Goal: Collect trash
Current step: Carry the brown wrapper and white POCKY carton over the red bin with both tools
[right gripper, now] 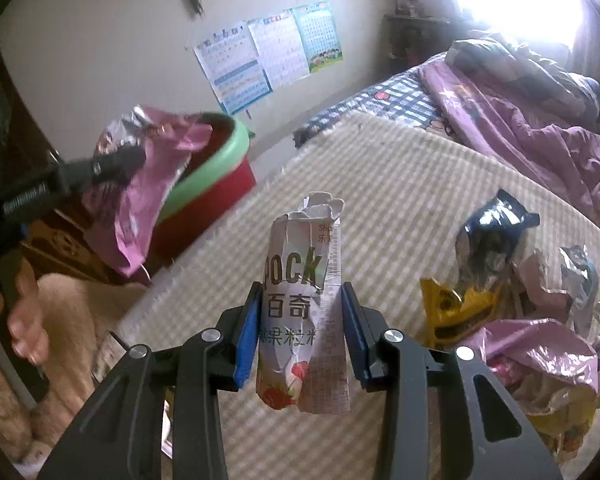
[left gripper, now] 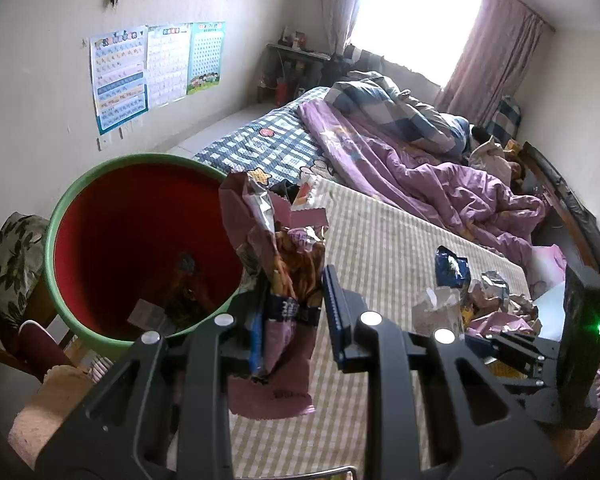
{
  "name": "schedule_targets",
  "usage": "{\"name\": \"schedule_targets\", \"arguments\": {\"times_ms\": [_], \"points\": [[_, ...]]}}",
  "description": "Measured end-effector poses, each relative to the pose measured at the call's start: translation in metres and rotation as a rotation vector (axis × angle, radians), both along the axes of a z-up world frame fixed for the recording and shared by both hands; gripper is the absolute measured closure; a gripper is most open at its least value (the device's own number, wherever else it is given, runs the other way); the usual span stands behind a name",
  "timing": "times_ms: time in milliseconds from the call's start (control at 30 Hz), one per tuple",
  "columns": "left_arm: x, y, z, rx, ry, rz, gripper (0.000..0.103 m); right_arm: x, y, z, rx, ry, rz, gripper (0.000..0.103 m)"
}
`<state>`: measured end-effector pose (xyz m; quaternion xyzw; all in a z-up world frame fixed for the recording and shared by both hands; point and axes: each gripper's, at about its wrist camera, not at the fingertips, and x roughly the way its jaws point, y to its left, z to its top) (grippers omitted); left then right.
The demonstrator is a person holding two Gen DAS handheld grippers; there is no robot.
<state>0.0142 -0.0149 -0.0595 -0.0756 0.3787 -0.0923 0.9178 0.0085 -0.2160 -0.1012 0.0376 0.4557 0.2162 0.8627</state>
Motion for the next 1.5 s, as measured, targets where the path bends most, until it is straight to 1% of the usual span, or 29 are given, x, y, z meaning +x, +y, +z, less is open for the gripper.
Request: {"name": "schedule_targets", "arguments": {"times_ms": [167,367,633,1167,1500], "points": [[-0.002,0.004,0.004,0.009,-0.016,0.019,0.078,0.007,0.011,0.015,0.031,-0.032,0.018,0.065],[-0.005,0.013,0.009,0.016,-0.031,0.048,0.078,0.013,0.026,0.026,0.056,-0.052,0.048,0.065],[-0.006,0.026,0.013,0.016,-0.046,0.077,0.078,0.014,0.045,0.029,0.064,-0.058,0.088,0.065],[-0.004,0.045,0.011,0.025,-0.050,0.132,0.078,0.028,0.062,0.032,0.087,-0.058,0.121,0.065],[-0.002,0.055,0.010,0.054,-0.065,0.170,0.078,0.036,0.070,0.034,0.092,-0.052,0.131,0.065]]}}
